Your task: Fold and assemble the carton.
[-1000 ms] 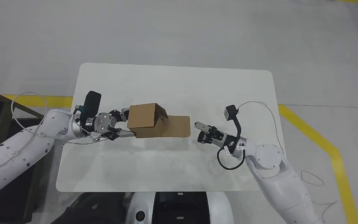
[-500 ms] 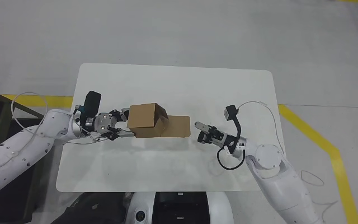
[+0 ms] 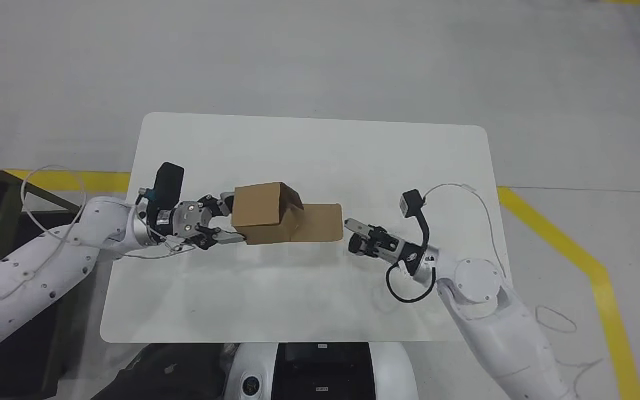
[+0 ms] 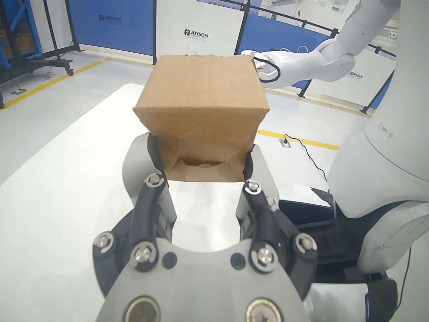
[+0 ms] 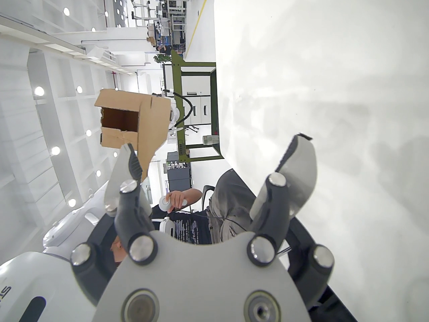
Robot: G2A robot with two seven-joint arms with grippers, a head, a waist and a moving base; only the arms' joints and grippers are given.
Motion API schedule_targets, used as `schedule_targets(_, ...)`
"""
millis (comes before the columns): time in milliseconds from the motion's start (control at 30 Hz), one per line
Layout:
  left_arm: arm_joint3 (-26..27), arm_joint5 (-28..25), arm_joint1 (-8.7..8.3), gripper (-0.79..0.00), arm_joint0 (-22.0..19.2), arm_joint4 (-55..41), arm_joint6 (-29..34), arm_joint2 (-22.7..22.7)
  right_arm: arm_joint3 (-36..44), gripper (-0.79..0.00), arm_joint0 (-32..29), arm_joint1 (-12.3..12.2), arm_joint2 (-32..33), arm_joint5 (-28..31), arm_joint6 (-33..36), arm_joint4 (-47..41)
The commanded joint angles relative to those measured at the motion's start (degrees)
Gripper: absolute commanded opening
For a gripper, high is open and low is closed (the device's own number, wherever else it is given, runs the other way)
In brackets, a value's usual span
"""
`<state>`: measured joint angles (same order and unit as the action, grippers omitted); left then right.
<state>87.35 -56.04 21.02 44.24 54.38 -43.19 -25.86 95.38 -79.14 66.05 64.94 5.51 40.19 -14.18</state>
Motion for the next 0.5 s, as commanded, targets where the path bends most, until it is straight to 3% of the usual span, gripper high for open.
schedule_targets(0,0.08,0.04,0.05,-0.785,0.45,-0.58,0.72,-0.66,-0.54,-0.785,0.14,0.04,0.05,-0.6,-0.49,-0.46)
schedule_targets(467,0.78,-0.65,0.77,-0.785,3.81,-1.21,4.3,-4.63,-1.19,-0.782,2.15,0.78,-2.38,1.96,0.74,-4.11)
